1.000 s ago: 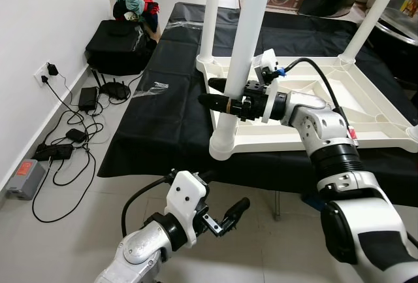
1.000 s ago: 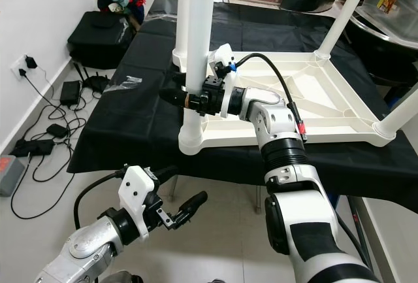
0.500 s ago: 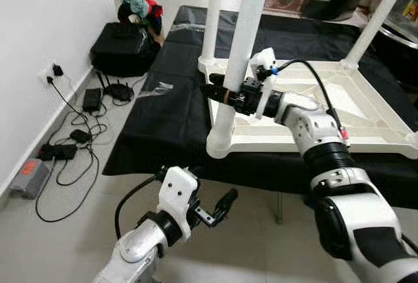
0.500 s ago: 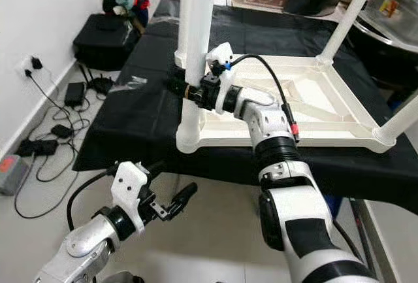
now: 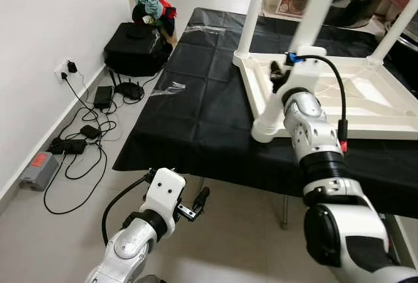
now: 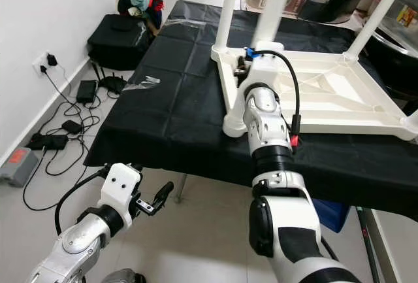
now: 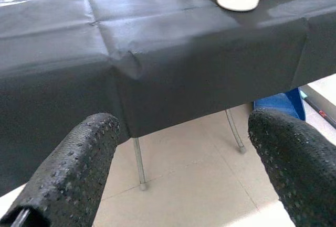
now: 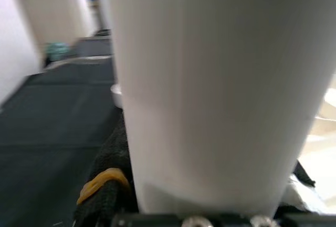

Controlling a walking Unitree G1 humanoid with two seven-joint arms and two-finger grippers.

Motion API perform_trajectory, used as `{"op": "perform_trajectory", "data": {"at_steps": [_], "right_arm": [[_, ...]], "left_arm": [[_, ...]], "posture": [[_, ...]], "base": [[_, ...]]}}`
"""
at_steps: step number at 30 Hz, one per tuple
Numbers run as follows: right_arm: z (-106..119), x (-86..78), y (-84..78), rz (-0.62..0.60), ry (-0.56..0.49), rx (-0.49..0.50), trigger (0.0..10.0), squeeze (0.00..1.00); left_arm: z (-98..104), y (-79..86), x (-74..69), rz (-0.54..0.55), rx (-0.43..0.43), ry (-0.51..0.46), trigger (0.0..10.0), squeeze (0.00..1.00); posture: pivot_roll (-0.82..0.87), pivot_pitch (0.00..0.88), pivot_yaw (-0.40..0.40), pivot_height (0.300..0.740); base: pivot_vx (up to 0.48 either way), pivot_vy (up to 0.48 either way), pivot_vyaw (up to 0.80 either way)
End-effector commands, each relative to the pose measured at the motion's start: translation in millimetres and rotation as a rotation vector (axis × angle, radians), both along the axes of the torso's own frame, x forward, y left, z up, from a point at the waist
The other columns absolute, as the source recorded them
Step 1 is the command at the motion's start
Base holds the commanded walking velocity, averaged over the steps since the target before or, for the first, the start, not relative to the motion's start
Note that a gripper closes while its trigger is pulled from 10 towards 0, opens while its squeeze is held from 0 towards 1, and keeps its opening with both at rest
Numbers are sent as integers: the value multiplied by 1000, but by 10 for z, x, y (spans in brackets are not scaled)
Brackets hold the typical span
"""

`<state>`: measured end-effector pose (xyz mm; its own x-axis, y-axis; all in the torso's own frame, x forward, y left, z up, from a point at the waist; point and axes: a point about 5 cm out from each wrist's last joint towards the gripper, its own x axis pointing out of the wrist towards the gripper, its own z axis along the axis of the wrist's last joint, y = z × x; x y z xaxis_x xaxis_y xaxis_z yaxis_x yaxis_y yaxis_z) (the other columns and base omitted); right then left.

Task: Building children table

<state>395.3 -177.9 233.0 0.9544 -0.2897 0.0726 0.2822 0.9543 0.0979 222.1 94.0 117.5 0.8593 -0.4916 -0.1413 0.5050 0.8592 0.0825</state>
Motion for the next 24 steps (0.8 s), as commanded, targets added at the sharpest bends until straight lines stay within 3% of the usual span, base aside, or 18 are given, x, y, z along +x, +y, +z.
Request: {"op": "perform_trajectory", "data": {"at_steps": [1, 3, 4, 6, 9, 10, 13, 14, 17, 19, 21, 24], "right_arm": [[-70, -40, -29, -76, 44, 11, 0, 0], [-70, -40, -29, -76, 44, 11, 0, 0], [-67, -20, 109, -4, 47, 42, 10000, 0], [-17, 4, 447, 222, 23, 77, 10000, 0], [6, 2, 560, 308, 8, 89, 10000, 0], [22, -4, 646, 406, -4, 98, 10000, 561], [30, -5, 679, 477, -8, 85, 10000, 561], [39, -5, 666, 546, -10, 80, 10000, 1000], [39, -5, 666, 546, -10, 80, 10000, 1000], [102, -43, 626, 809, -43, 50, 10000, 1000], [102, -43, 626, 809, -43, 50, 10000, 1000], [166, -215, 559, 1193, -82, -19, 10000, 1000]], "left_arm": [[-51, -11, -11, -5, 16, 21, 10000, 0], [-51, -11, -11, -5, 16, 21, 10000, 0], [-55, -14, -11, -7, 18, 22, 10000, 0], [-60, -25, -13, -14, 18, 22, 10000, 0], [-63, -28, -14, -15, 18, 23, 10000, 0], [-67, -30, -17, -16, 18, 24, 10000, 0], [-66, -36, -18, -21, 16, 23, 10000, 0], [-67, -39, -21, -23, 14, 22, 10000, 0], [-67, -39, -21, -23, 14, 22, 10000, 0], [-68, -46, -24, -28, 12, 20, 10000, 0], [-68, -46, -24, -28, 12, 20, 10000, 0], [-44, -65, -41, -53, -10, 8, 10000, 0]], "posture": [[161, 72, -95, 740], [161, 72, -95, 740], [164, 68, -98, 740], [161, 63, -99, 740], [161, 63, -99, 740], [157, 63, -96, 740], [159, 59, -98, 740], [159, 57, -98, 740], [159, 57, -98, 740], [159, 52, -99, 740], [159, 52, -99, 740], [165, 54, -105, 740]], "base": [[0, 0, 0], [0, 0, 0], [0, 0, 0], [0, 0, 0], [0, 0, 0], [0, 0, 0], [0, 0, 0], [0, 0, 0], [0, 0, 0], [0, 0, 0], [0, 0, 0], [0, 0, 0]]}}
